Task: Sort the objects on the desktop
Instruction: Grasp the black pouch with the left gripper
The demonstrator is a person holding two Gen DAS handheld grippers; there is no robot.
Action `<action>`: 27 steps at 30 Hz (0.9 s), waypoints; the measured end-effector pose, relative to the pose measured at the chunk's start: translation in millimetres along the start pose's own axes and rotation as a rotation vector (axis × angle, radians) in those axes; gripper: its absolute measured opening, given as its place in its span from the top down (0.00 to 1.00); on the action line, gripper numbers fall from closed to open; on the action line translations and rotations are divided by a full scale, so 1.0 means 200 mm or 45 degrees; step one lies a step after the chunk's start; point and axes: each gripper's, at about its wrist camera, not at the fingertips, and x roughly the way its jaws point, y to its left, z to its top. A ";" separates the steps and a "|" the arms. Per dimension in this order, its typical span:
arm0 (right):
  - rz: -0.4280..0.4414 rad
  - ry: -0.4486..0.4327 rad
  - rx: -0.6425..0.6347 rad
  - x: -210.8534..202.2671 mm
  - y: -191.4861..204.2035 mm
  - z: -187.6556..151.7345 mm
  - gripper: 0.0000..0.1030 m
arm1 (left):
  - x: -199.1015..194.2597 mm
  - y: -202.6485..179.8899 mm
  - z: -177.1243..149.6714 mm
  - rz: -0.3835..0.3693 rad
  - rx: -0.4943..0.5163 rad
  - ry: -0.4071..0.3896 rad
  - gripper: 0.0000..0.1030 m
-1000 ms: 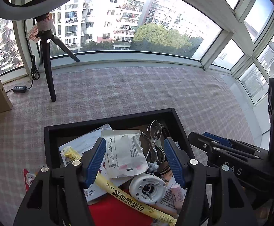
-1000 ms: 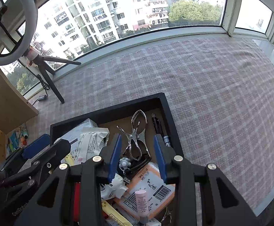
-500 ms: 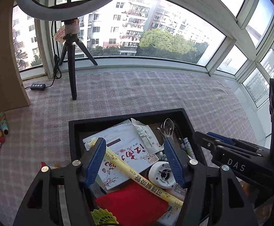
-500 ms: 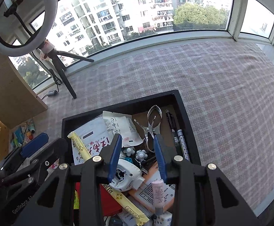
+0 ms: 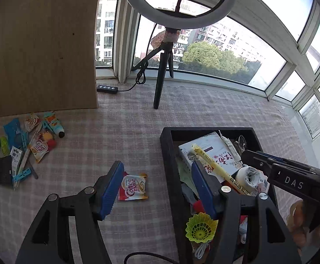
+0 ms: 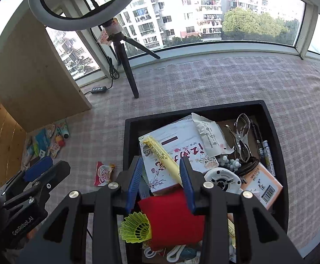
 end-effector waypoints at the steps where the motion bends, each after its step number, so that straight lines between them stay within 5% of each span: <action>1: 0.008 0.002 -0.012 0.01 0.06 -0.01 0.66 | -0.02 0.07 -0.01 0.007 -0.011 -0.002 0.40; 16: 0.186 0.107 -0.167 0.28 1.10 -0.17 0.64 | -0.28 1.32 -0.14 0.188 -0.176 0.020 0.40; 25: 0.302 0.204 -0.264 0.51 1.72 -0.24 0.69 | -0.20 1.96 -0.12 0.258 -0.354 0.097 0.43; 27: 0.311 0.240 -0.299 0.58 1.84 -0.26 0.73 | -0.15 2.06 -0.11 0.247 -0.405 0.117 0.51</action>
